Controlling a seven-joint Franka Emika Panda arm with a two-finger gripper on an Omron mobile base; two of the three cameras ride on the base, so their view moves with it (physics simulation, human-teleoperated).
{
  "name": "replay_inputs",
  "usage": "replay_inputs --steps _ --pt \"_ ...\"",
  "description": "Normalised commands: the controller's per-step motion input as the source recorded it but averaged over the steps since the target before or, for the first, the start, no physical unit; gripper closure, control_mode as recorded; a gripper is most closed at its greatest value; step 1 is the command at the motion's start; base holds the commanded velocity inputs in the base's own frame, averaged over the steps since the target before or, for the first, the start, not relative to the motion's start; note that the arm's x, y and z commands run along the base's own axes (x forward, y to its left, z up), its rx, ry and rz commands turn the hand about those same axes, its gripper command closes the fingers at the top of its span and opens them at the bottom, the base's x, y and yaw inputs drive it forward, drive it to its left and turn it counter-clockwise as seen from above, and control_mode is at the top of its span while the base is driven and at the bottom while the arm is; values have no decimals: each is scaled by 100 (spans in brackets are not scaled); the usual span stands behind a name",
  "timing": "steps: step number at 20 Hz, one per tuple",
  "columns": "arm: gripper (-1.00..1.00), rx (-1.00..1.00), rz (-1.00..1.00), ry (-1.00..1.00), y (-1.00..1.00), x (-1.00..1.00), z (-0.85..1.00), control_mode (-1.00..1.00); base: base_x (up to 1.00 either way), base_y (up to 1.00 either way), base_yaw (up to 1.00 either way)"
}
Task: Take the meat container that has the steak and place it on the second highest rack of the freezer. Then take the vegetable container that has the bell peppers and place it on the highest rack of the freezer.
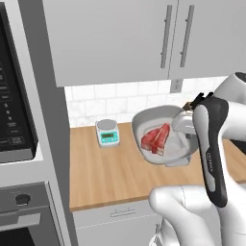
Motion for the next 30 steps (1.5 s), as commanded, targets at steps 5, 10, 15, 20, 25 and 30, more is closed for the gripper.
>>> replay_inputs --steps 5,10,15,20,25,30 --pt "100 0 0 0 2 -1 0 100 -1 0 0" --pt "100 0 0 0 0 0 0 100 -58 0 5" --pt "100 0 0 0 0 0 0 100 -42 1 23" --pt "100 0 0 0 0 0 0 100 -3 40 50" --pt "100 0 0 0 0 0 0 100 -28 70 49" --pt "100 0 0 0 0 0 0 100 -40 76 42"
